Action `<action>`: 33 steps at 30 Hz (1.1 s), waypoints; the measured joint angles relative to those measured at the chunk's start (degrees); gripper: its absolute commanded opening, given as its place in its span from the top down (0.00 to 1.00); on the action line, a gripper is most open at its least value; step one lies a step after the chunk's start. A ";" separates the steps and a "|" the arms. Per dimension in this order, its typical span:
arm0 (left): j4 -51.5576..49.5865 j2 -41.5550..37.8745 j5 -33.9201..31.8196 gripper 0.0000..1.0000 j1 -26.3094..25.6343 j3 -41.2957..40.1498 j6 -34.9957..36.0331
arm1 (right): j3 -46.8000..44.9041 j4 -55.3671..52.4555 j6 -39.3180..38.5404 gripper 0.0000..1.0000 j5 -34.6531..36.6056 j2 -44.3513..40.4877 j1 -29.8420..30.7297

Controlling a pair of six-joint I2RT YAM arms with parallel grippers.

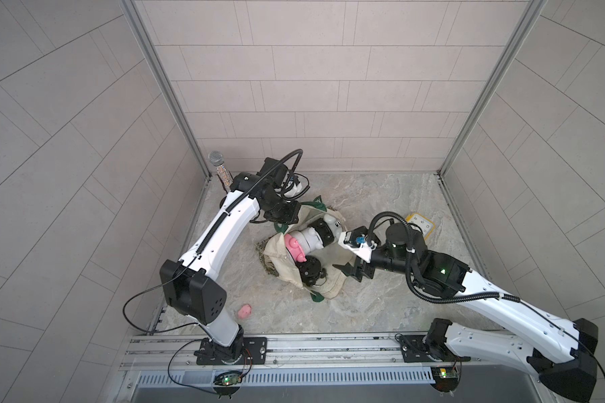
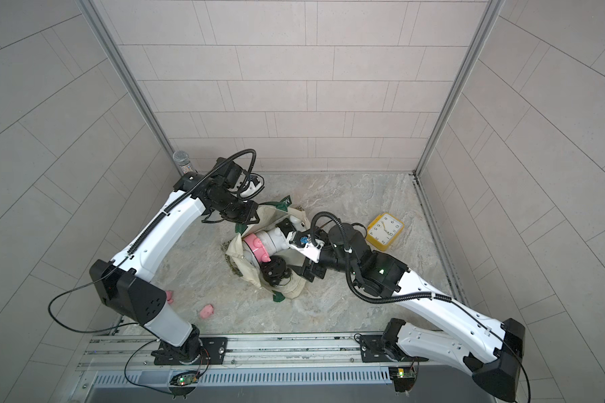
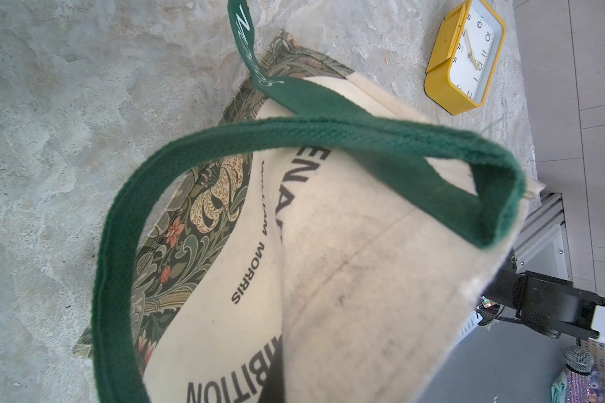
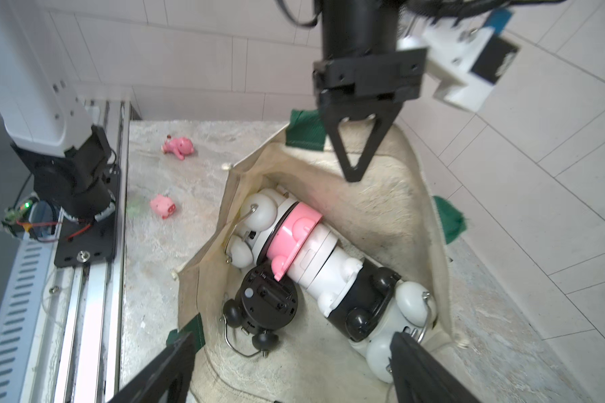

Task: Take the alarm clock out of the canvas bag
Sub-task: Pick up the alarm from the canvas bag.

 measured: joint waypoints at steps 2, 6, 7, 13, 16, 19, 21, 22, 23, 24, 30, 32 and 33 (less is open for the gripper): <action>0.00 0.00 0.02 0.97 0.00 0.00 0.00 | -1.29 0.04 -2.51 0.11 3.08 0.92 3.02; 0.00 0.00 0.11 0.97 0.00 0.00 0.00 | -3.50 1.01 -7.65 0.17 9.70 4.15 7.89; -0.02 0.00 0.13 0.97 0.00 0.00 0.00 | -4.07 1.68 -8.83 0.20 11.17 5.22 8.59; -0.04 0.00 0.15 0.97 0.00 0.00 0.00 | -6.80 5.92 -13.25 0.23 16.48 9.86 9.03; -0.04 0.00 0.15 0.97 0.00 0.00 0.02 | -8.33 7.80 -14.80 0.26 17.51 11.23 9.05; -0.02 0.00 0.17 0.97 0.00 0.00 0.02 | -9.40 9.29 -16.28 0.30 17.92 12.87 9.05; -0.02 0.00 0.22 0.97 0.00 0.00 0.00 | -10.38 10.67 -17.59 0.31 18.08 13.94 9.05; -0.04 0.00 0.26 0.97 0.00 0.00 0.00 | -11.02 11.45 -18.16 0.31 18.16 14.53 9.07; -0.02 0.00 0.33 0.97 0.00 0.00 0.02 | -11.63 12.15 -18.71 0.31 18.29 15.19 9.09; -0.04 0.00 0.33 0.98 0.00 0.00 0.00 | -12.04 12.59 -19.17 0.31 18.40 15.78 9.11; -0.04 0.00 0.39 0.97 0.00 0.00 0.00 | -12.85 14.19 -21.59 0.31 18.95 19.74 9.20; -0.04 0.00 0.39 0.97 0.00 0.00 0.00 | -12.90 14.91 -22.14 0.31 18.97 20.50 9.20; -0.04 0.00 0.39 0.97 0.00 0.00 0.00 | -12.90 15.41 -22.34 0.31 18.99 20.87 9.20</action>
